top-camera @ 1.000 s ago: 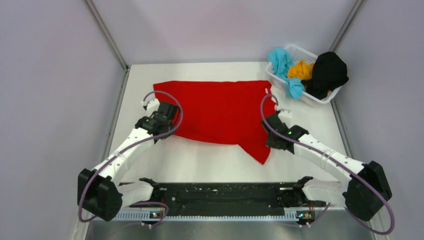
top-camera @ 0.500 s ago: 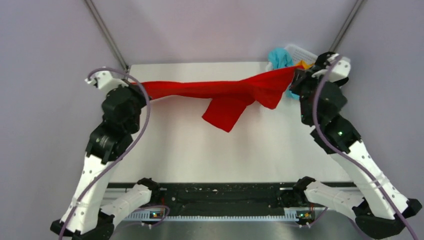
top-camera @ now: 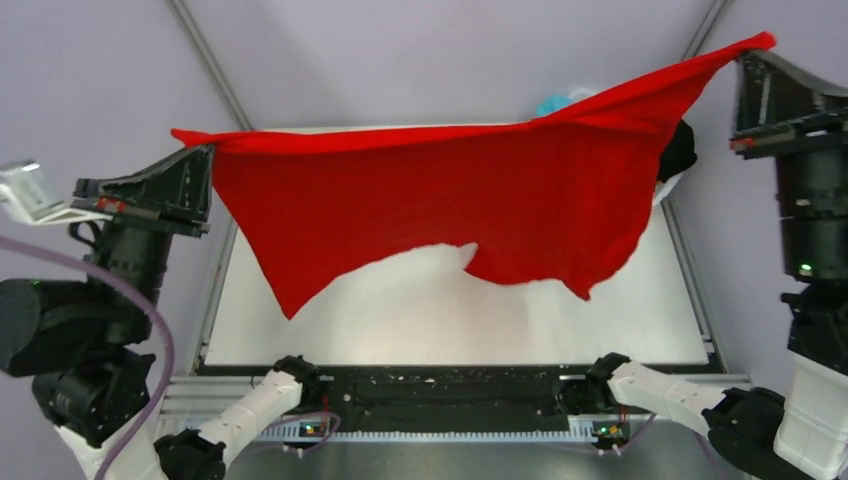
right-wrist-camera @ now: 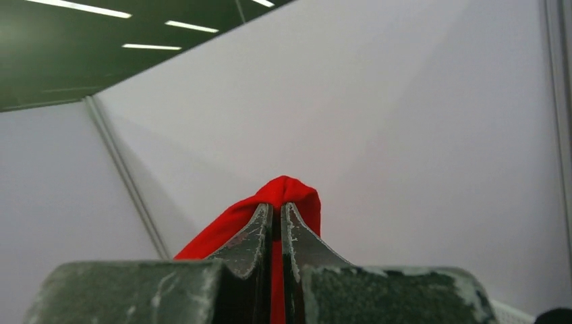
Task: Fold and stack the t-shirts
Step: Flatten out the tshirt
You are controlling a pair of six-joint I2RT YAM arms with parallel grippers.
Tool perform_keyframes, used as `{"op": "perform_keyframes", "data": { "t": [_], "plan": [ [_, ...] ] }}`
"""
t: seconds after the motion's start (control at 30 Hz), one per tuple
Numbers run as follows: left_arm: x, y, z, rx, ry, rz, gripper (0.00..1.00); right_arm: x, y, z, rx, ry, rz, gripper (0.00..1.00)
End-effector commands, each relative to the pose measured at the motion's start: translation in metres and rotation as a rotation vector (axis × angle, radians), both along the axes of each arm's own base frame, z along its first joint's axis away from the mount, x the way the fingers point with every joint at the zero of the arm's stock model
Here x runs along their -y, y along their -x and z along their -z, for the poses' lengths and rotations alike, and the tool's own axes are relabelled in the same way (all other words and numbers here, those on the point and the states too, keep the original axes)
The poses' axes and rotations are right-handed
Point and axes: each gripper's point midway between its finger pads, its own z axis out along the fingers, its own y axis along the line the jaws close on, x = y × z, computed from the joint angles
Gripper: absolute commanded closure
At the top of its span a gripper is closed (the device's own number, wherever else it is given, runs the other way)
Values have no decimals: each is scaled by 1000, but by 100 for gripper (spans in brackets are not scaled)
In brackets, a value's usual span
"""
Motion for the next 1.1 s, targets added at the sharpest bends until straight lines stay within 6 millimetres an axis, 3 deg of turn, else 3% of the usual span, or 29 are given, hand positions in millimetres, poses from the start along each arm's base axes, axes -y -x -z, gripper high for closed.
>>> {"op": "perform_keyframes", "data": {
  "t": [0.0, 0.1, 0.2, 0.3, 0.4, 0.53, 0.6, 0.7, 0.83, 0.93, 1.07],
  "plan": [
    [14, 21, -29, 99, -94, 93, 100, -9, 29, -37, 120, 105, -89, 100],
    [18, 22, -37, 119, -107, 108, 100, -2, 29, -47, 142, 130, -39, 100],
    [17, 5, -36, 90, -104, 69, 100, 1, 19, -51, 145, 134, 20, 100],
    [20, -33, -20, -3, -112, 10, 100, -5, -9, -38, 94, 158, 84, 100],
    [21, -88, 20, -155, -135, -90, 100, -17, -55, 0, -26, 211, 182, 100],
    [19, -166, 101, -392, -201, -271, 100, -37, -127, 75, -178, 306, 344, 100],
    [24, -209, 159, -542, -260, -314, 100, -46, -165, 120, -274, 330, 382, 100],
    [15, -266, 252, -768, -288, -317, 100, -50, -222, 199, -424, 331, 374, 100],
    [-6, -315, 376, -1059, -262, -319, 100, -71, -279, 309, -594, 292, 277, 100],
    [-6, -340, 436, -1160, -276, -271, 100, -87, -309, 379, -672, 279, 240, 100],
    [-13, -365, 475, -1200, -271, -259, 100, -101, -341, 438, -763, 292, 232, 100]
  ]
}}
